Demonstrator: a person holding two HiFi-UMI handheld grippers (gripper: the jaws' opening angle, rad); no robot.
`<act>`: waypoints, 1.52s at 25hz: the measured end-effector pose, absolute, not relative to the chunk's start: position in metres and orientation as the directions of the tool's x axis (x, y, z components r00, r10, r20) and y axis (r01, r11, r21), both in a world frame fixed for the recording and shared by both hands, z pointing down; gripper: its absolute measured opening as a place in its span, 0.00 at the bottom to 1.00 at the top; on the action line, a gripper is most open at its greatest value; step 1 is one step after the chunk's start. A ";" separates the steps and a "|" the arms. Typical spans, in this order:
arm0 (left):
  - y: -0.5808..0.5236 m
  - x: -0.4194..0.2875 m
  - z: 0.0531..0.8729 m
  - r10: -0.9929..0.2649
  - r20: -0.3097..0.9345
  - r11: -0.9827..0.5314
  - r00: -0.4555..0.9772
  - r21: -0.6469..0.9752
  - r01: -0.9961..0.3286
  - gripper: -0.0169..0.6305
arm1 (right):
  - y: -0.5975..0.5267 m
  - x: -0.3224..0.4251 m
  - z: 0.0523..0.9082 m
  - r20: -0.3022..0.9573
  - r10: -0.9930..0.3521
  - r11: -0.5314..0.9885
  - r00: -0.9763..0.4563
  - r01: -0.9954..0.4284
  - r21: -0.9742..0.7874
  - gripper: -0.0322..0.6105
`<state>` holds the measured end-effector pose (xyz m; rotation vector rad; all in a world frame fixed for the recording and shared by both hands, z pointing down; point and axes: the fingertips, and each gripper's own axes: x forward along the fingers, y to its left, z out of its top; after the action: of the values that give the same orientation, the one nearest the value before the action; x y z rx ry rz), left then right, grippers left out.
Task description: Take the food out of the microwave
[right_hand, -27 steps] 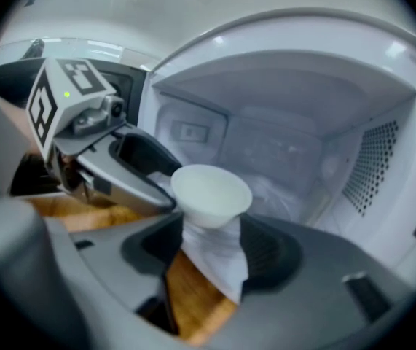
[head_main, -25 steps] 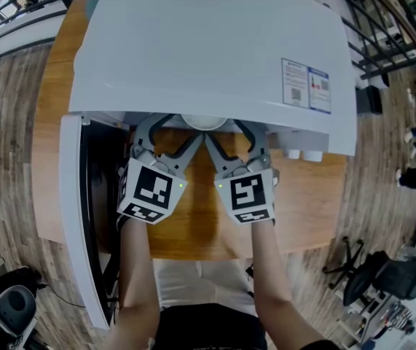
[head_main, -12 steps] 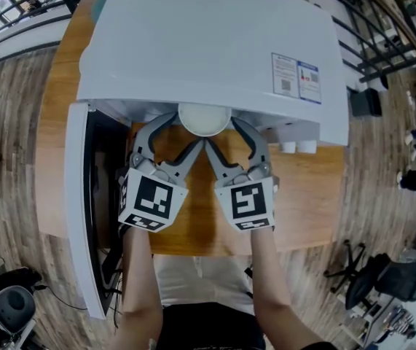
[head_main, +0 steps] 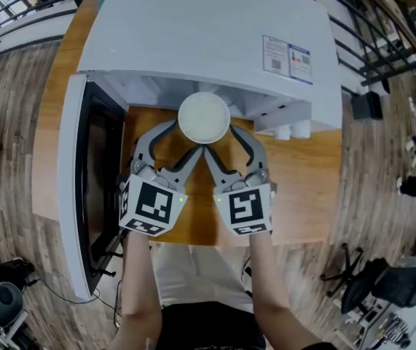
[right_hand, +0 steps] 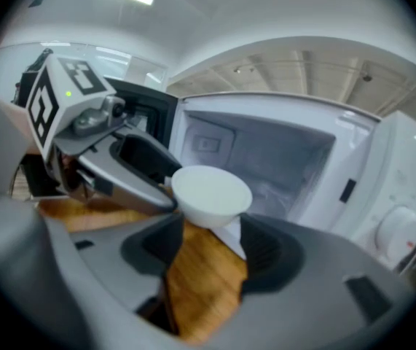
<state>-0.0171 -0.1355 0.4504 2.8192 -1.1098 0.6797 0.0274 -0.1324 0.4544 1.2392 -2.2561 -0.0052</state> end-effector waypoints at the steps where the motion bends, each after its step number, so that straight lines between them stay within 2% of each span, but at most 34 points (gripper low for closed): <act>1: -0.132 -0.016 0.451 -0.642 0.410 -0.743 0.648 -0.123 -0.658 0.45 | -0.128 0.028 0.455 0.470 -0.777 0.575 -0.419 -0.775 0.261 0.45; 38: -0.040 0.007 0.500 -0.629 0.432 -0.732 0.646 -0.048 -0.680 0.45 | -0.037 0.050 0.510 0.543 -0.714 0.622 -0.442 -0.757 0.201 0.45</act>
<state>0.0071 -0.0398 0.5003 2.7418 -1.0947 0.6512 0.0505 -0.0367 0.5097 1.1494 -2.2506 0.0939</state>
